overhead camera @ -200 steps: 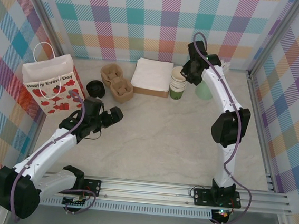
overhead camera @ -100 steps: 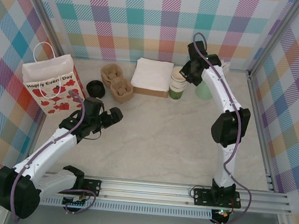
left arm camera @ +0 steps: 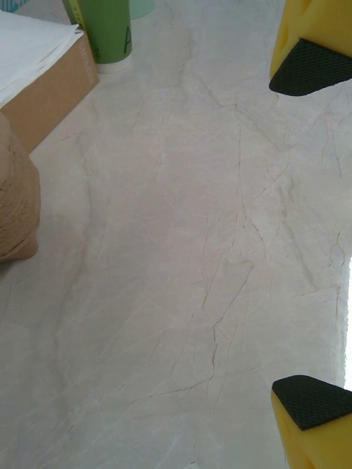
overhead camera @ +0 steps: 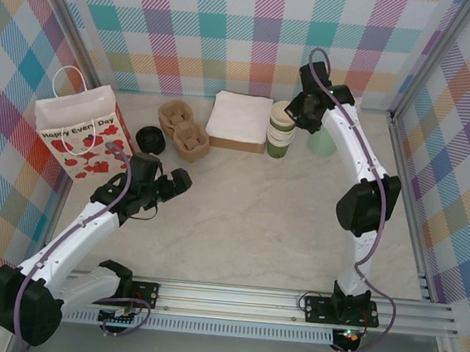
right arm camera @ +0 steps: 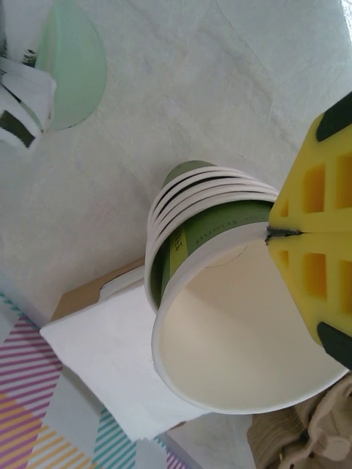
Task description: Pack the takeout coffee
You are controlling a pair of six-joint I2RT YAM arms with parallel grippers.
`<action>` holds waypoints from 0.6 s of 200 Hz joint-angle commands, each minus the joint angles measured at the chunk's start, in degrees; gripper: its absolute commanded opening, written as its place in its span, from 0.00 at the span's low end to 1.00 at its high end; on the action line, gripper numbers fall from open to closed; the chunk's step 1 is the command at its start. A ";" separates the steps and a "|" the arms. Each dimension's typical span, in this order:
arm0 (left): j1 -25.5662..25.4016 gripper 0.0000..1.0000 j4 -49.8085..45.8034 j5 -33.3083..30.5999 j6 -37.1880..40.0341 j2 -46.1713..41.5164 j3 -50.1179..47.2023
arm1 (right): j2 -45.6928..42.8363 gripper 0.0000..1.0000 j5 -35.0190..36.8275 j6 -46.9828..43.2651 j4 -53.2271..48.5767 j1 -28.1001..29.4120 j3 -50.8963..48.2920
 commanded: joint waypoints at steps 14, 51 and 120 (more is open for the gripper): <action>-0.56 1.00 -2.70 -1.57 0.15 -1.93 2.52 | -3.84 0.00 -0.18 -1.31 0.77 0.25 -0.09; -0.56 1.00 -4.46 -2.52 0.25 -3.00 3.71 | -7.55 0.00 0.74 -2.97 1.21 0.33 -0.07; -0.52 1.00 -6.99 -4.61 -0.22 -3.87 5.42 | -22.09 0.00 -2.55 -5.61 3.75 0.47 -12.69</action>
